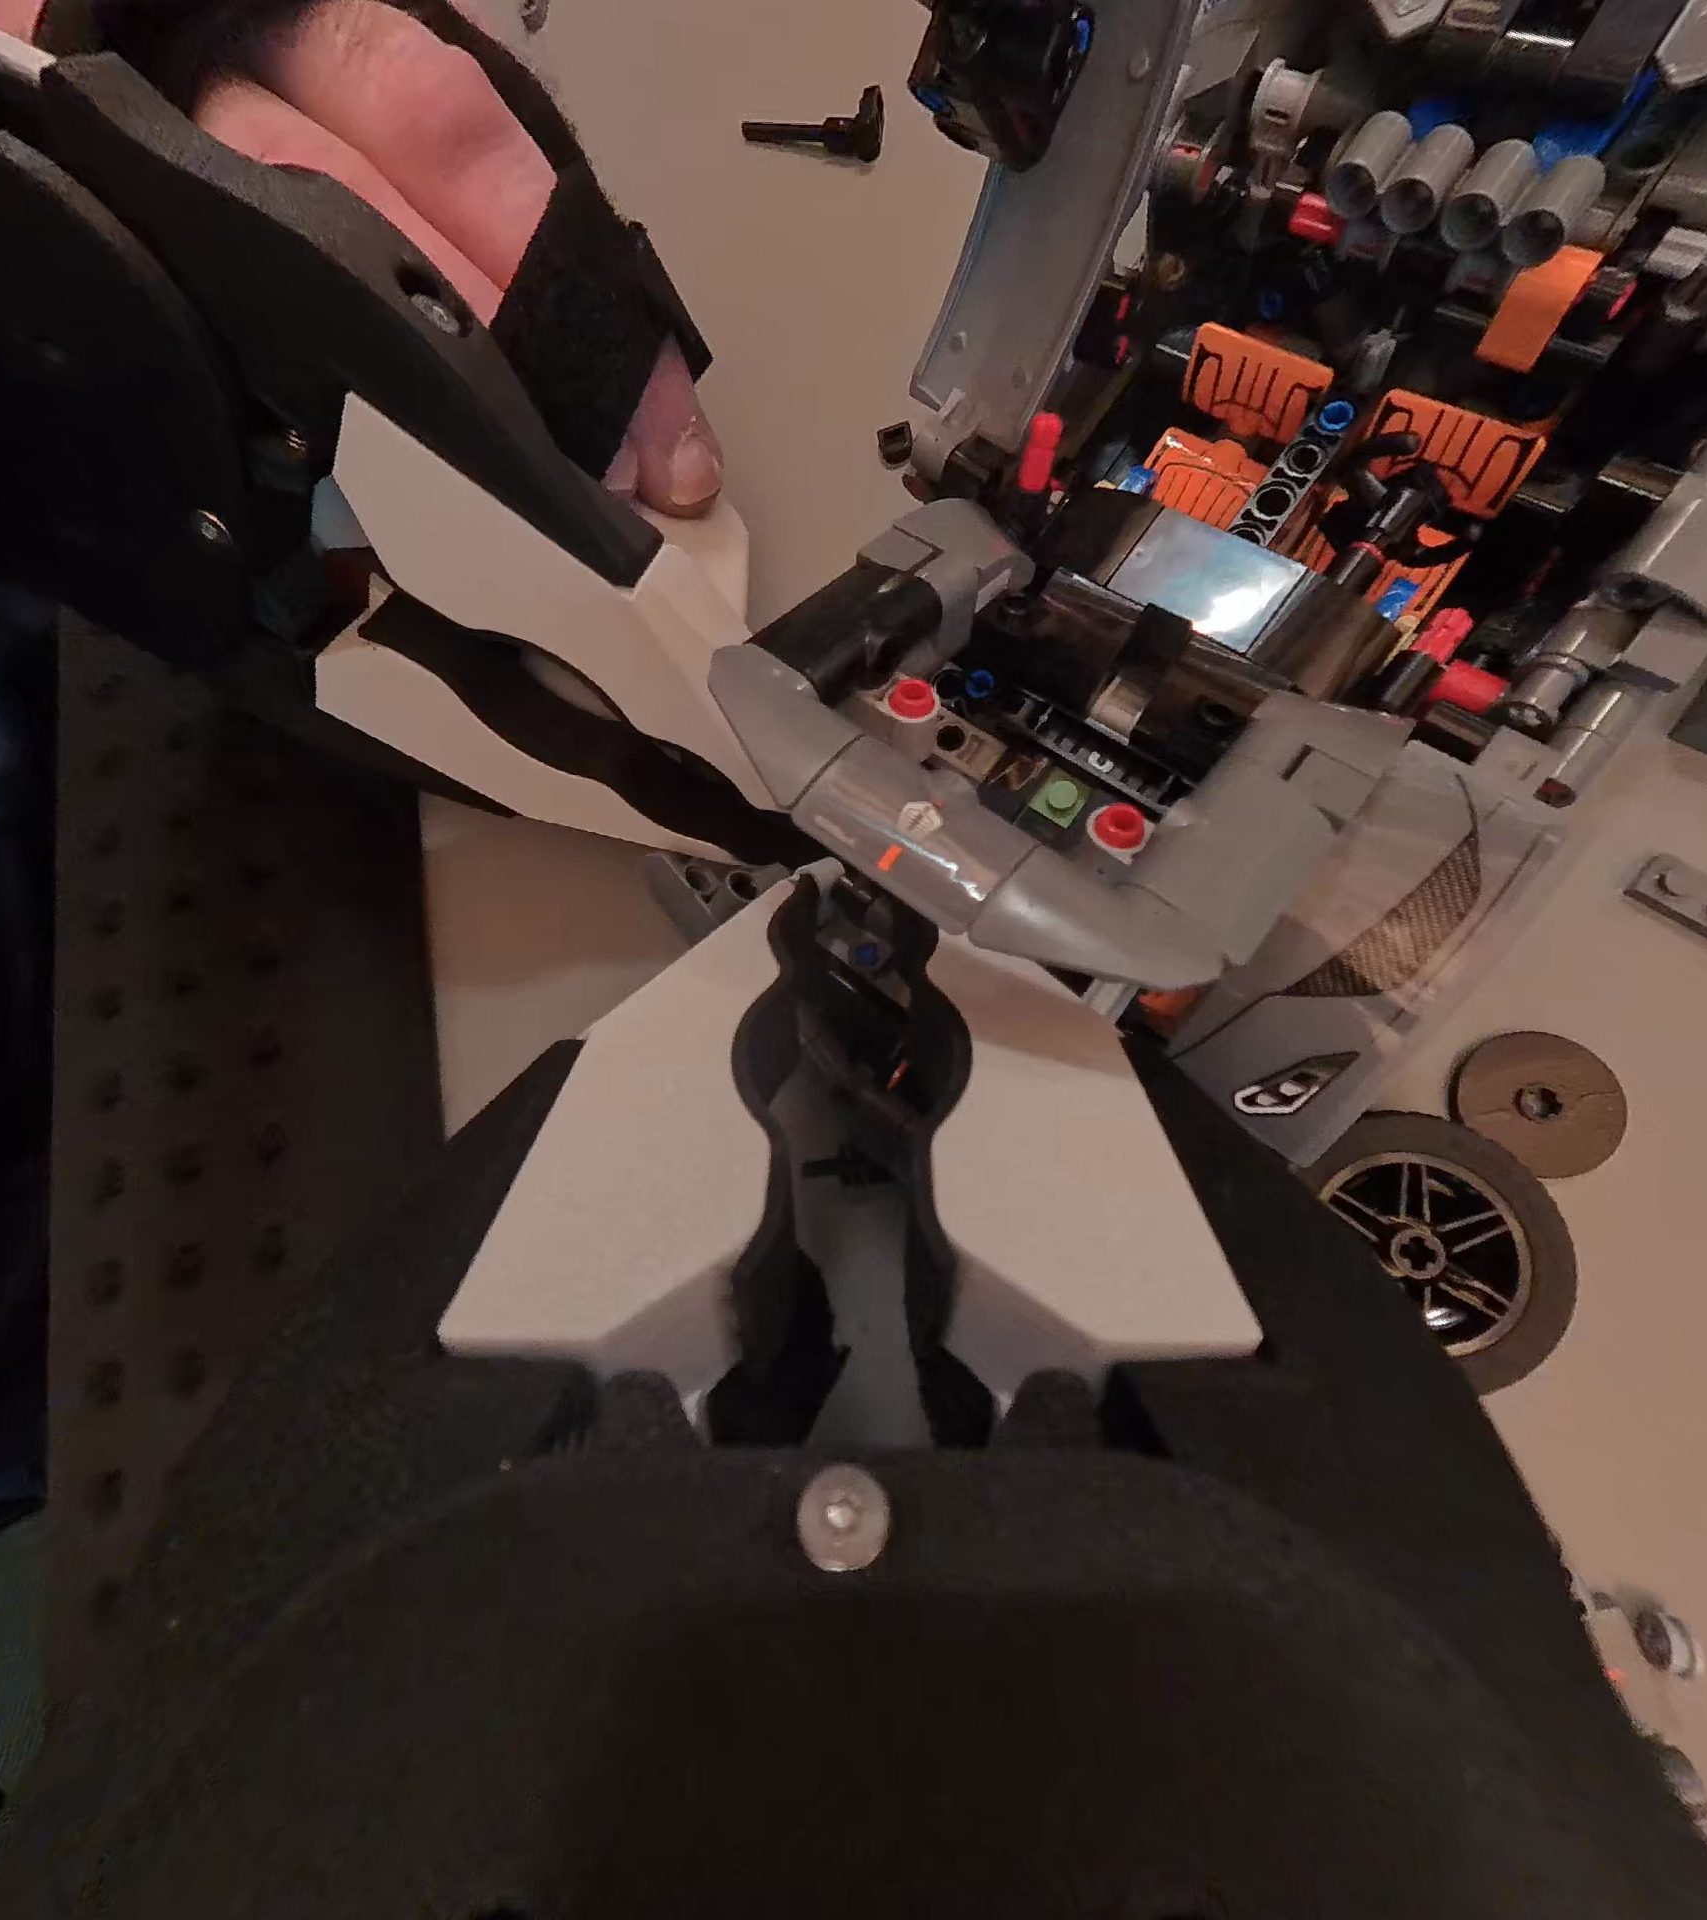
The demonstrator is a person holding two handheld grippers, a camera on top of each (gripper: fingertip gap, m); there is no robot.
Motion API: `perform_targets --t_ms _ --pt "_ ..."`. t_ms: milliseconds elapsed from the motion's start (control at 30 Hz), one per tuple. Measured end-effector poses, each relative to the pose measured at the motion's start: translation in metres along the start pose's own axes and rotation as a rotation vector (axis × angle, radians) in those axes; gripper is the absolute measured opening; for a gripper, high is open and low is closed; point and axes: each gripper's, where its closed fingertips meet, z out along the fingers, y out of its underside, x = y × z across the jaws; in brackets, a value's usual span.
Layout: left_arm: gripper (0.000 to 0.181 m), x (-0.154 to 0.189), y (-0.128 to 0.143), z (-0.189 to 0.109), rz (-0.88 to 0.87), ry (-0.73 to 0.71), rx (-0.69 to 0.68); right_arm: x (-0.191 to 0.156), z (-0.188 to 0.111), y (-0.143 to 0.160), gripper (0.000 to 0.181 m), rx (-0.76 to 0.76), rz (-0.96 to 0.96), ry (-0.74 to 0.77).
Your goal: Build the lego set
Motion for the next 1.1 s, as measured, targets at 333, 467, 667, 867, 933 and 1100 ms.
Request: perform_targets --t_ms 333,467,667,867,933,1100 --pt "0.005 -0.0018 0.0011 0.0013 -0.010 0.006 -0.037 -0.0005 0.0005 -0.0004 0.012 0.001 0.015 -0.004" --pt "0.004 -0.0014 0.0009 0.0012 -0.110 0.067 -0.023 -0.0005 0.0002 -0.0005 0.012 0.004 0.021 -0.005" --pt "0.004 -0.0007 0.0006 0.0009 -0.171 0.105 -0.014 -0.0004 -0.0009 0.0005 0.012 -0.001 -0.033 0.018" --pt "0.004 -0.0001 0.0004 0.0004 -0.257 0.162 -0.001 -0.0023 -0.0006 0.0001 0.010 -0.004 -0.093 0.041" --pt "0.004 0.0000 0.0003 0.0002 -0.278 0.174 0.002 -0.0027 -0.0005 -0.0001 0.010 -0.009 -0.115 0.052" --pt "0.004 0.0003 0.0001 0.0001 -0.338 0.211 0.013 -0.0038 -0.0004 0.0000 0.009 -0.011 -0.169 0.074"
